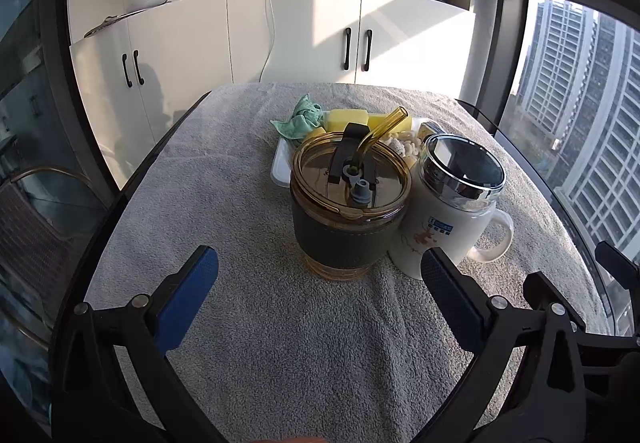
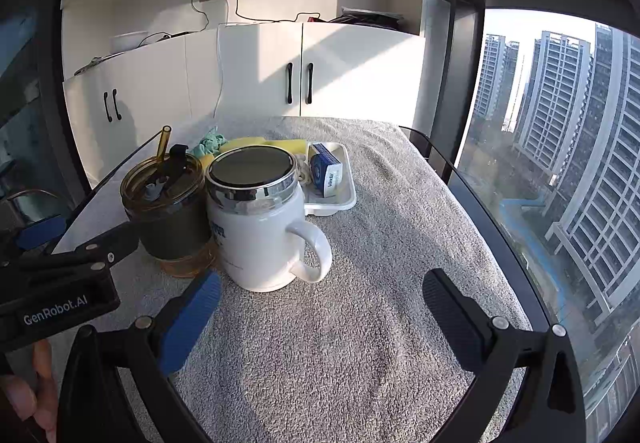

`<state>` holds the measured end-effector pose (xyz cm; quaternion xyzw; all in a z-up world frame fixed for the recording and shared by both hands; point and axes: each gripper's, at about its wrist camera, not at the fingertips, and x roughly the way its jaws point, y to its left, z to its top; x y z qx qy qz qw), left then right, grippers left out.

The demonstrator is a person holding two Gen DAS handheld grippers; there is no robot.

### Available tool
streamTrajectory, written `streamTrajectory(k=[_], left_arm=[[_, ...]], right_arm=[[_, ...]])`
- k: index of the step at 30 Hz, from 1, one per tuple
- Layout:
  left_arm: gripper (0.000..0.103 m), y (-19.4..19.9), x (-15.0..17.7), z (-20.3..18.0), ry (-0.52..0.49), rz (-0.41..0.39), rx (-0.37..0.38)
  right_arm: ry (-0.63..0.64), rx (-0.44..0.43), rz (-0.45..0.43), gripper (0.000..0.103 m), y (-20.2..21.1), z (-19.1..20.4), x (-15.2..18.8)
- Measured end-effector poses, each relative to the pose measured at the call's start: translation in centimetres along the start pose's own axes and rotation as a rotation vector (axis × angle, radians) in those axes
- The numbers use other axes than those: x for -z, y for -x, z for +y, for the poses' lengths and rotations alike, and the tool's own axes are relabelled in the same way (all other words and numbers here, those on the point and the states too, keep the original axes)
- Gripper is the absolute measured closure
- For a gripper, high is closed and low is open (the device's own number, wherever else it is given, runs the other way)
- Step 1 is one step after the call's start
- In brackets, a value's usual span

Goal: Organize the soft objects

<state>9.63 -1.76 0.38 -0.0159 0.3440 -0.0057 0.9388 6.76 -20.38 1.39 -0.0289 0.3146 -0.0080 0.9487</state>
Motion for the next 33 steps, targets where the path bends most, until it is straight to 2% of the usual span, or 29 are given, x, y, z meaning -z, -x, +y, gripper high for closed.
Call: streamTrajectory(k=[33], left_arm=[[0.0,-0.03,0.0,-0.13,-0.004,-0.01,-0.003]], right_arm=[[0.007,-0.008,0.006,0.0,-0.04,0.11,0.24]])
